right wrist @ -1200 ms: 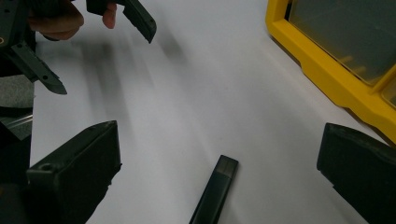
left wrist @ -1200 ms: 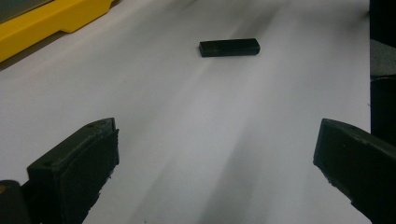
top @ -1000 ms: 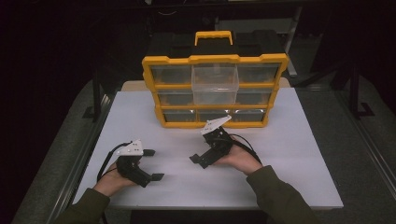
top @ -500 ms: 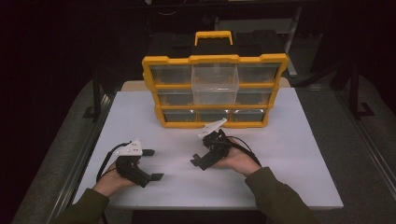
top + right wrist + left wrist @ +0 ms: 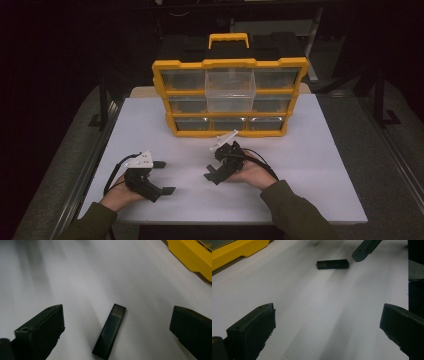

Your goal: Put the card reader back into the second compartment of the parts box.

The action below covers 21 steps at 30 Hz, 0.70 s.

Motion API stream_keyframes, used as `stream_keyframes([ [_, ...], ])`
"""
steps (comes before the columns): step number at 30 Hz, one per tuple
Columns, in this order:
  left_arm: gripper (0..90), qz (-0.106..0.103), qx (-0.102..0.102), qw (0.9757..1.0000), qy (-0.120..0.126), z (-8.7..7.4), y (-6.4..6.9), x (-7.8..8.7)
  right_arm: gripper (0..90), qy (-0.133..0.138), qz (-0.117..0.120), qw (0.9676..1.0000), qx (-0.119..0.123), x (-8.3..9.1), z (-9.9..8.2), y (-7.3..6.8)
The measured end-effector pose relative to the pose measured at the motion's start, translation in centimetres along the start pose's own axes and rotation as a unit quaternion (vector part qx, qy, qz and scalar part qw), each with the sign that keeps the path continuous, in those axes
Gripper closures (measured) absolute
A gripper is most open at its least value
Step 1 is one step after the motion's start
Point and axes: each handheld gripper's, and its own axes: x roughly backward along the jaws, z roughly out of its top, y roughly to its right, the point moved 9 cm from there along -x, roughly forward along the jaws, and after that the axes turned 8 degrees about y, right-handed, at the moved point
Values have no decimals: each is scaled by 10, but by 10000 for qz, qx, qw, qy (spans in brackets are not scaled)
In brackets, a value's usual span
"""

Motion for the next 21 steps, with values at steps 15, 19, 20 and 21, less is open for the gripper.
stream_keyframes([
  [15,0,-1,5,10000,-12,-1,0,0,253,-77,-161,9998,42,-3,-5,1],
  [19,0,-1,9,10000,-11,-1,0,0,377,-58,-147,9999,25,-3,-5,0],
  [20,0,-1,13,10000,-8,-1,0,0,393,-73,-108,9999,16,-3,-5,-1],
  [21,0,-1,10,10000,-11,-1,0,0,408,-101,-81,9999,14,-3,-6,-2],
])
